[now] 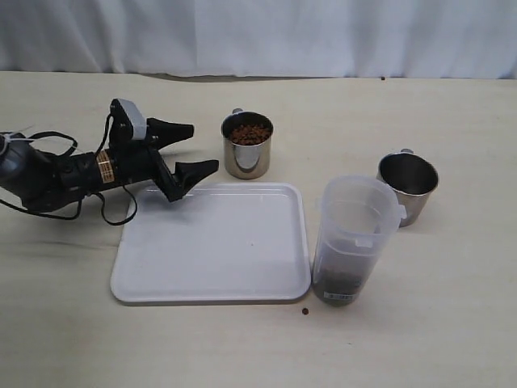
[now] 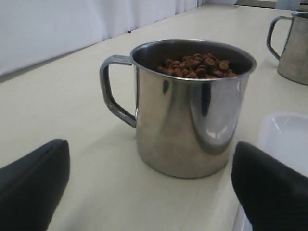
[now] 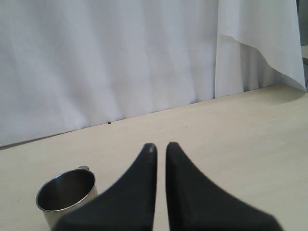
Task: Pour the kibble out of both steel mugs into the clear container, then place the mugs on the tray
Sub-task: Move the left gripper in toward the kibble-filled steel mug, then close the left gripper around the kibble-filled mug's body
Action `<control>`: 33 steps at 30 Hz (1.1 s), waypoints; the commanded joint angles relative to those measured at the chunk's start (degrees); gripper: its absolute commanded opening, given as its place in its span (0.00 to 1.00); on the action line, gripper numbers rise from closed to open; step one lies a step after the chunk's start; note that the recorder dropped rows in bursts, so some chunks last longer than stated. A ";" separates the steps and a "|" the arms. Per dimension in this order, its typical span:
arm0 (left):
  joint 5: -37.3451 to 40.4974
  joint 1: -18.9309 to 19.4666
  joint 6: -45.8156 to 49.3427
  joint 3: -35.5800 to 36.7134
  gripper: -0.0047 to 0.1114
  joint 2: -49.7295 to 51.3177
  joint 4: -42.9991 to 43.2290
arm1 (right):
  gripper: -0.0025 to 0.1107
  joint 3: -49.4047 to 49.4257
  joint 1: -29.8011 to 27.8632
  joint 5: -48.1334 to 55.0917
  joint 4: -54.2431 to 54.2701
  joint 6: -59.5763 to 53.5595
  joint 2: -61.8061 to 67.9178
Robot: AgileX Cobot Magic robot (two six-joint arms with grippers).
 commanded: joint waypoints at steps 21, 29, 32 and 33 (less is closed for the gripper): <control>5.47 -7.72 -2.07 -9.76 0.61 4.03 -4.72 | 0.07 0.23 0.08 0.27 0.15 0.05 -0.25; 4.24 -9.00 -3.33 -13.20 0.61 6.61 -4.59 | 0.07 0.23 0.08 0.27 0.15 0.05 -0.25; 3.85 -9.38 -3.18 -13.42 0.61 6.61 -4.80 | 0.07 0.23 0.08 0.27 0.15 0.05 -0.25; 3.85 -9.38 -3.18 -13.79 0.61 6.61 -4.93 | 0.07 0.23 0.08 0.27 0.15 0.05 -0.25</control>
